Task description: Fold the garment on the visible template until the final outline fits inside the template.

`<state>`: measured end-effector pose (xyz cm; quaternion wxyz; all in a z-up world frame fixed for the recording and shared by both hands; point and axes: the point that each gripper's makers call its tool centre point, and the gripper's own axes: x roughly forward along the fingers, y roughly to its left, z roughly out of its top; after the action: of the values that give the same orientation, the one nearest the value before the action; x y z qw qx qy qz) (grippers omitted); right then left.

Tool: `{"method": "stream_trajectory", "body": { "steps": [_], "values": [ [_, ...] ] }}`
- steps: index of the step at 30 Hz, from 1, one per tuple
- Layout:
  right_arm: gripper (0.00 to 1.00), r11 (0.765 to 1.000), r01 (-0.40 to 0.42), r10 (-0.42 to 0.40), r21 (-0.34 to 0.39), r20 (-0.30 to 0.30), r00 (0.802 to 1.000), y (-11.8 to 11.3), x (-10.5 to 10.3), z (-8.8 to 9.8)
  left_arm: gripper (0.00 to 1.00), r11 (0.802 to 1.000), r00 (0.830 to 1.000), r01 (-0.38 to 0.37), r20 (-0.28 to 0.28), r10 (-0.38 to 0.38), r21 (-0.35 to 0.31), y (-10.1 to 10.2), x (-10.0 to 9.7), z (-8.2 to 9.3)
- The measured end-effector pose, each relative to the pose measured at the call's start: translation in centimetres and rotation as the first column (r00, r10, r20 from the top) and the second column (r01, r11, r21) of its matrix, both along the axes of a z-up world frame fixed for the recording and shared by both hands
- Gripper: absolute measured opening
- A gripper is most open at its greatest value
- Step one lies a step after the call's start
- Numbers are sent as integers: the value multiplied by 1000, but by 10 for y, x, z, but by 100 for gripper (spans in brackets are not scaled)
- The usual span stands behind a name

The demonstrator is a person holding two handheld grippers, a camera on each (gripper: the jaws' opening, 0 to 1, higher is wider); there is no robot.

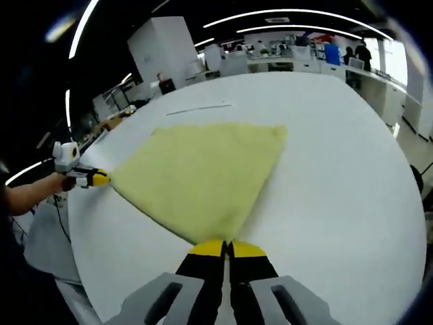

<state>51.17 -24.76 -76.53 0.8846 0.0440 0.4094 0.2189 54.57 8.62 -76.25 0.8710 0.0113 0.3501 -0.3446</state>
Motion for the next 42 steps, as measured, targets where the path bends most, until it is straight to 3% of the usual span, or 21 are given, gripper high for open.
{"method": "stream_trajectory", "body": {
  "steps": [6, 13, 22, 28, 42],
  "values": [
    [0, 1000, -21, 21, -13, 6, 1000, -1, -2, 1, 1, 1000, 1000, -17, -17, 17, -10, 4, -3, 0],
    [0, 1000, -19, 19, 1, 4, 1000, 0, -10, 5, 1, 999, 999, -39, 4, 39, -6, 10, -6, 7],
    [0, 1000, -25, 25, 4, -1, 1000, 1, -25, 6, 1, 998, 1000, -15, -16, 16, 53, 14, -29, 0],
    [0, 1000, -18, 18, 15, -10, 1000, 1, -37, 5, 1, 998, 999, -34, -23, 35, 50, 16, -42, -3],
    [0, 1000, -28, 28, 4, -9, 1000, -2, -50, 5, 0, 996, 999, -31, -39, 35, 81, 18, -57, -4]
  ]
}}
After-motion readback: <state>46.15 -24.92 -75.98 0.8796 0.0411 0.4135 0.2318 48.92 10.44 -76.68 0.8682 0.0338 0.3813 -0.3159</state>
